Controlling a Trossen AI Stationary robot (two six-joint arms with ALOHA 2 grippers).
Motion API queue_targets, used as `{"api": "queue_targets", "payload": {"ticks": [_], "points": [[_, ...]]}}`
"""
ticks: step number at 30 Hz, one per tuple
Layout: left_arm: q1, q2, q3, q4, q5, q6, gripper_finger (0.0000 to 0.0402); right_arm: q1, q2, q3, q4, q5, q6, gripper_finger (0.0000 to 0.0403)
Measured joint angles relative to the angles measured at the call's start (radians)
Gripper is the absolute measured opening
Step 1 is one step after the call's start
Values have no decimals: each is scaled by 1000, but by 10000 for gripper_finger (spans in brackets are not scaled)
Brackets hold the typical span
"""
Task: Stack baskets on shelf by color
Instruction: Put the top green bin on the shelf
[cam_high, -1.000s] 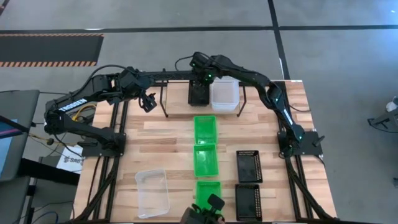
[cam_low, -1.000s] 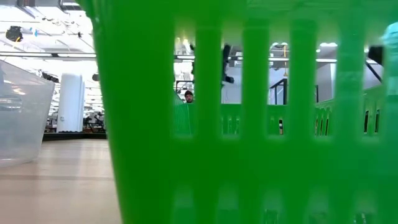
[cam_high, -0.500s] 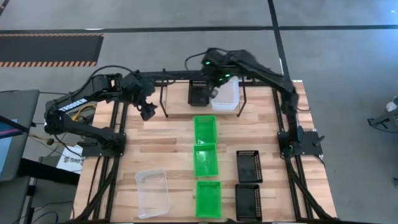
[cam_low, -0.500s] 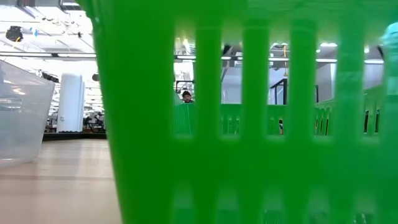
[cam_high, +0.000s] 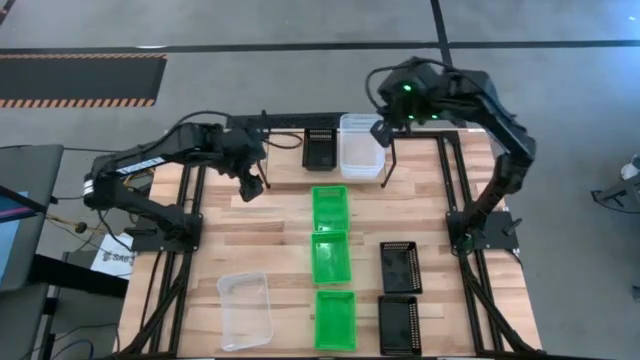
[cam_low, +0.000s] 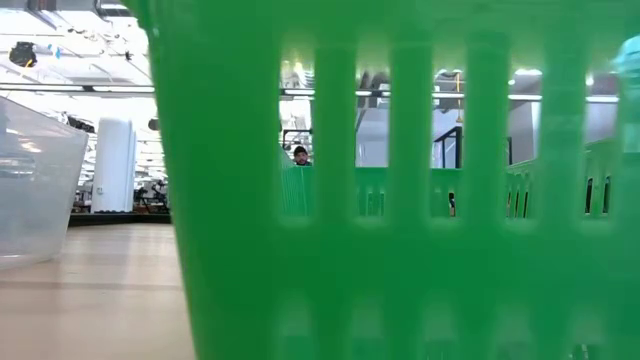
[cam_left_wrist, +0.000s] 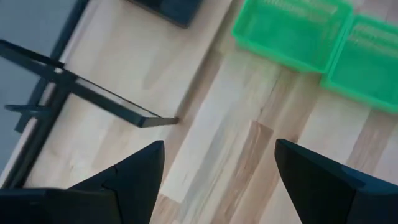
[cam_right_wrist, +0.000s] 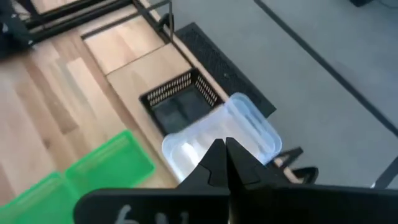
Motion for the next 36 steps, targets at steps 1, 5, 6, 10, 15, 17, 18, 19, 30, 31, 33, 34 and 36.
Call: {"api": "queue_targets", "payload": {"ticks": [1, 5, 6, 10, 15, 17, 18, 19, 30, 31, 33, 34, 36], "points": [[-2, 19, 0, 3, 6, 10, 290, 10, -11, 0, -18, 0, 11, 0], [-9, 100, 0, 56, 82, 66, 290, 52, -38, 0, -80, 0, 49, 0], [-13, 122, 0, 83, 101, 83, 290, 63, -41, 0, -74, 0, 50, 0], [-35, 212, 0, 216, 163, 165, 290, 103, -43, -1, -70, 0, 45, 0], [-59, 335, 6, 322, 186, 147, 290, 134, -38, -1, -71, 1, 44, 1], [-60, 386, 6, 333, 153, 66, 290, 136, -37, -1, -70, 6, 40, 1], [-60, 413, 6, 331, 126, 22, 290, 136, -37, -1, -69, 8, 36, 1], [-59, 436, 6, 330, 100, -27, 290, 136, -37, -1, -68, 11, 35, 1], [-54, 582, 6, 408, 180, -376, 290, 136, -37, -1, -68, 58, -54, 1], [-54, 582, 6, 428, 179, -401, 290, 136, -37, -1, -68, 57, -63, 1], [-53, 575, 6, 456, 168, -443, 290, 136, -37, -1, -68, 57, -74, 1], [-52, 569, 6, 473, 156, -463, 290, 136, -37, -1, -69, 57, -81, 1], [-52, 566, 8, 517, 141, -510, 290, 136, -37, -1, -68, 57, -98, 1]]}}
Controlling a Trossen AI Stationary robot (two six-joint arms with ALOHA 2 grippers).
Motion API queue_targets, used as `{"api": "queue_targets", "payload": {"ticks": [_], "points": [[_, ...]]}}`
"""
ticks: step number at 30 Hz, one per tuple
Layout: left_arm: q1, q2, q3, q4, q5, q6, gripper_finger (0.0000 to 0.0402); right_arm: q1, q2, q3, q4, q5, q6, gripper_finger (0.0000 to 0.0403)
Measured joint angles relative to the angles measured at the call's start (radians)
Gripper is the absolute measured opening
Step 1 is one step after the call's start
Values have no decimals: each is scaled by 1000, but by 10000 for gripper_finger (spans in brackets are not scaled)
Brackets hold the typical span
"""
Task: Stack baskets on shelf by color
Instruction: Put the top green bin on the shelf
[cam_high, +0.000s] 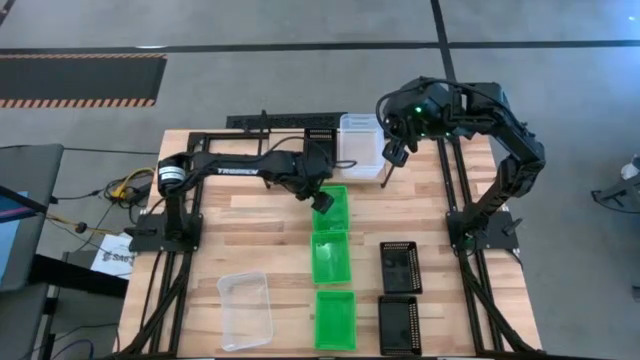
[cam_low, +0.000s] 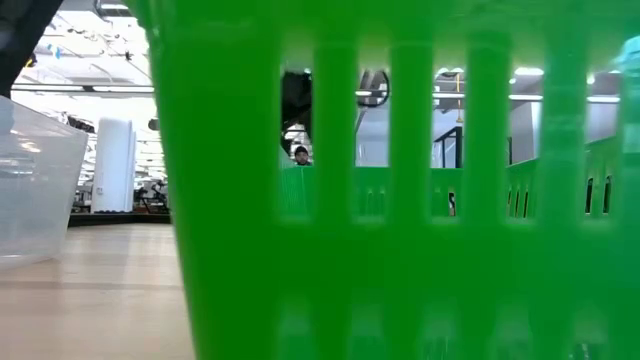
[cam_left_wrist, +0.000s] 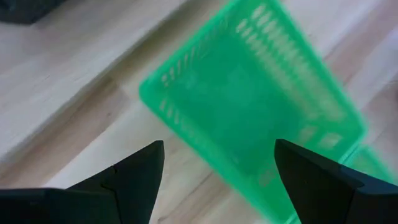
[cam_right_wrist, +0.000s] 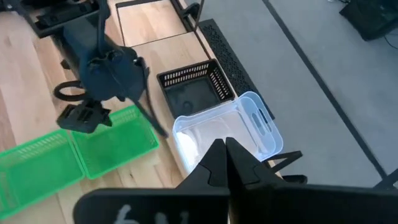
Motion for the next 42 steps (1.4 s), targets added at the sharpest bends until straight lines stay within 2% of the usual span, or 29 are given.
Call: {"api": "queue_targets", "payload": {"ticks": [8, 19, 21, 23, 29, 34, 39, 42], "points": [[-8, 31, -9, 31, -72, -53, 290, 0, 0, 0, 0, -2, -30, 2], [-12, 133, -3, 68, -34, -131, 282, 17, 1, 0, 3, -3, -75, 2], [-11, 135, -7, 62, -26, -133, 258, 18, 2, 0, 2, -5, -86, 1], [-10, 142, -2, 64, -25, -120, 216, 19, 2, 0, 0, -5, -91, 2], [-4, 129, 63, -66, -33, -24, 27, 24, 2, 0, 2, -8, -102, 3], [-2, 93, 197, -251, -80, 29, 5, 24, 2, 0, 1, -5, -104, 3], [-13, 29, 368, -452, -225, 48, 1, 24, 2, 0, 2, -3, -104, 3], [-14, -27, 448, -498, -318, 43, 1, 24, 2, 0, 2, -2, -104, 2]]}}
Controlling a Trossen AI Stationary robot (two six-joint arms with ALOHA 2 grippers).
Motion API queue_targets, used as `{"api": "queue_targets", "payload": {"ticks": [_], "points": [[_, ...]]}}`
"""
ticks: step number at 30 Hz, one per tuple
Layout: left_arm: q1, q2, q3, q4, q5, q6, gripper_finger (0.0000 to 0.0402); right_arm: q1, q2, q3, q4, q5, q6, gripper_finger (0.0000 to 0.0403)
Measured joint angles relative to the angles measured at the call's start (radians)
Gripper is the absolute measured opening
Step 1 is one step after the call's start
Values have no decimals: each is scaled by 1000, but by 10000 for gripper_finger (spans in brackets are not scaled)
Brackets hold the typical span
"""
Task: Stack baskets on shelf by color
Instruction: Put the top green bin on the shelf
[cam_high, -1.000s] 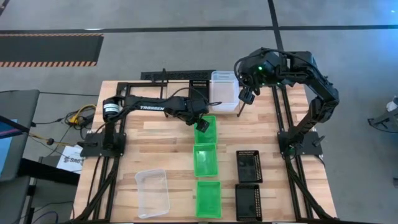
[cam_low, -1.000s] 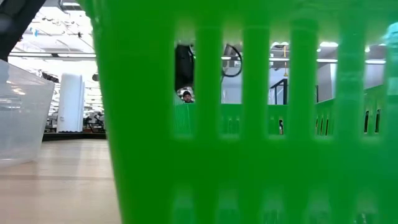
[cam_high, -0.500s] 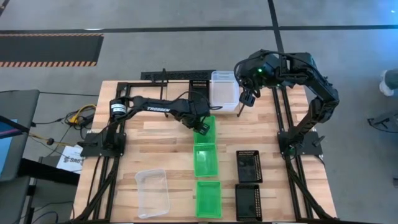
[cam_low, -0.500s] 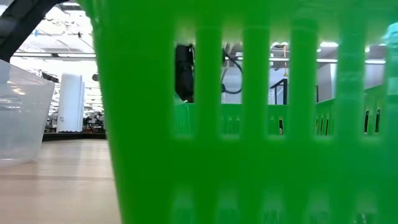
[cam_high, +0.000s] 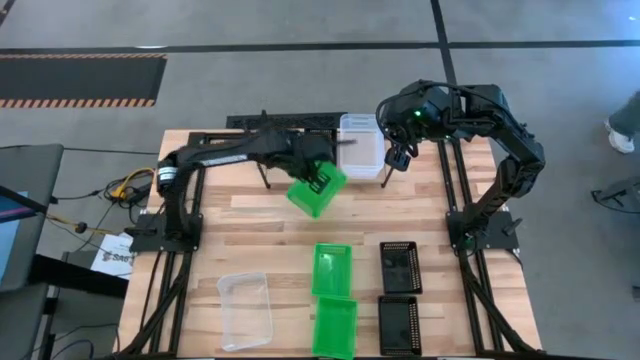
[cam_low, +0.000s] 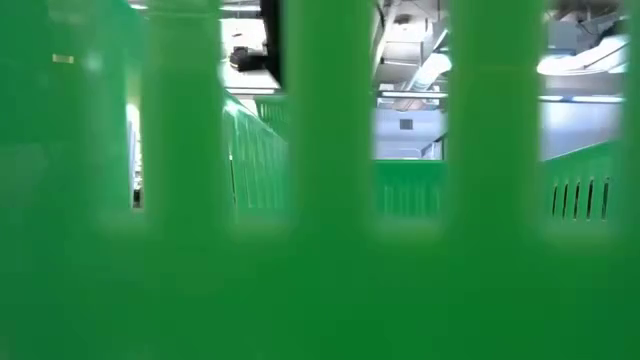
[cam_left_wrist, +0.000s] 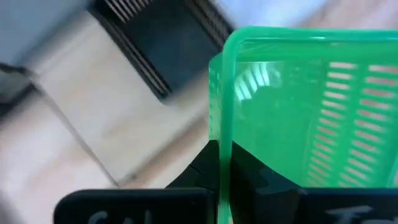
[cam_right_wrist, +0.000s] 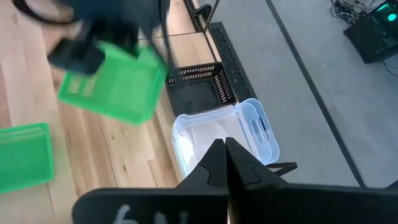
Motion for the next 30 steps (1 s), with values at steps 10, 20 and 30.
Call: {"api": "queue_targets", "payload": {"ticks": [10, 20, 30], "points": [[133, -135, 44, -142, -122, -75, 0, 0, 0, 0, 2, 7, 0, 2], [316, -133, -43, -25, 29, 16, 0, 0, 0, 0, 0, 26, -21, 2], [424, -132, -203, 61, 105, -4, 0, 0, 0, 0, -2, 26, -50, 2]]}}
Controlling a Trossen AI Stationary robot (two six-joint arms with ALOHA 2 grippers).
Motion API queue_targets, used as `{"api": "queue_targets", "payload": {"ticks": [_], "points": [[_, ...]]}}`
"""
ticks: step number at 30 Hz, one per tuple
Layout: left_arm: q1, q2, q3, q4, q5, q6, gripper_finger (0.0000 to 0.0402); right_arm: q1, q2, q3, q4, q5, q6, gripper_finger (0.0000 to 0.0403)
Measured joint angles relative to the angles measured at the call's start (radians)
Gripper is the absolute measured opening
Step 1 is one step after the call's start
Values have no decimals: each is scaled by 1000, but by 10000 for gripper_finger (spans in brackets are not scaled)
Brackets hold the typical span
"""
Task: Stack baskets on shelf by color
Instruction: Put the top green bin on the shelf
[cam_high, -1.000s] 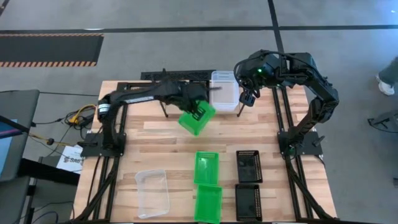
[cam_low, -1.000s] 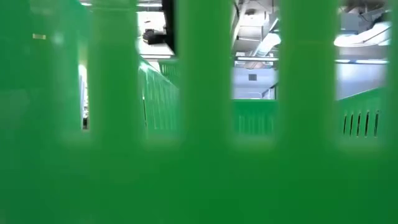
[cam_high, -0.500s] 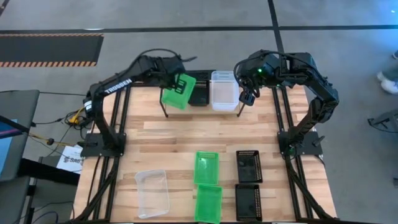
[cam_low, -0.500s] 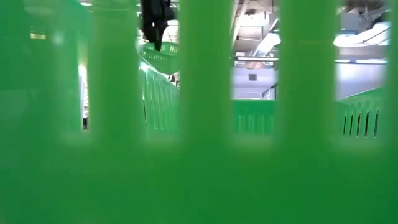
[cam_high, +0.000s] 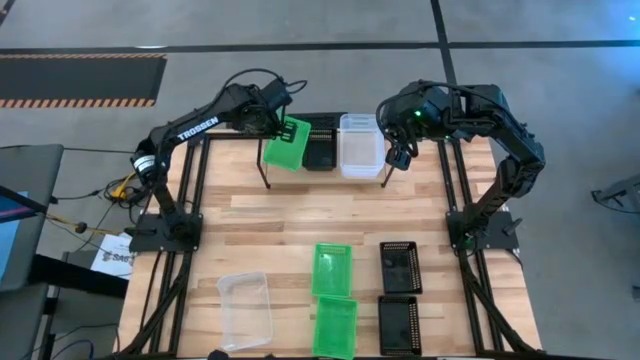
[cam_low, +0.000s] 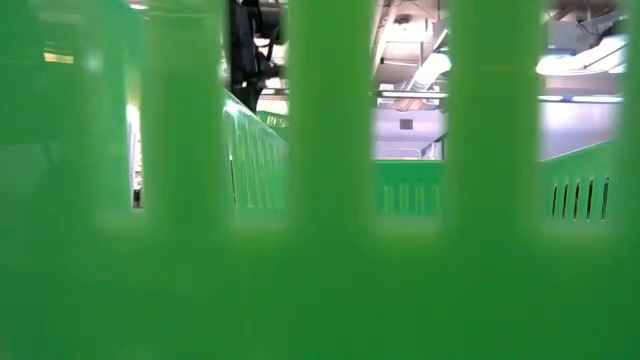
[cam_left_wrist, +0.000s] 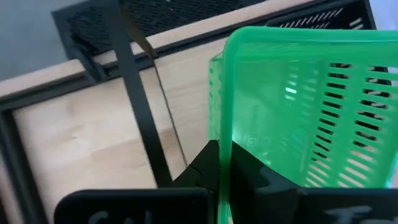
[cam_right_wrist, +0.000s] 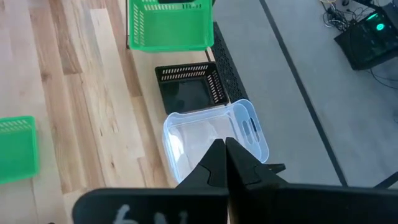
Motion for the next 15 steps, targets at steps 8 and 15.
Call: {"api": "queue_targets", "payload": {"ticks": [8, 15], "points": [[50, -1, -143, 187, 110, -49, 0, 0, 0, 0, 0, 0, -21, 4], [77, -1, -243, 232, 113, -127, 0, 0, 0, 0, 0, -1, -21, 4]]}}
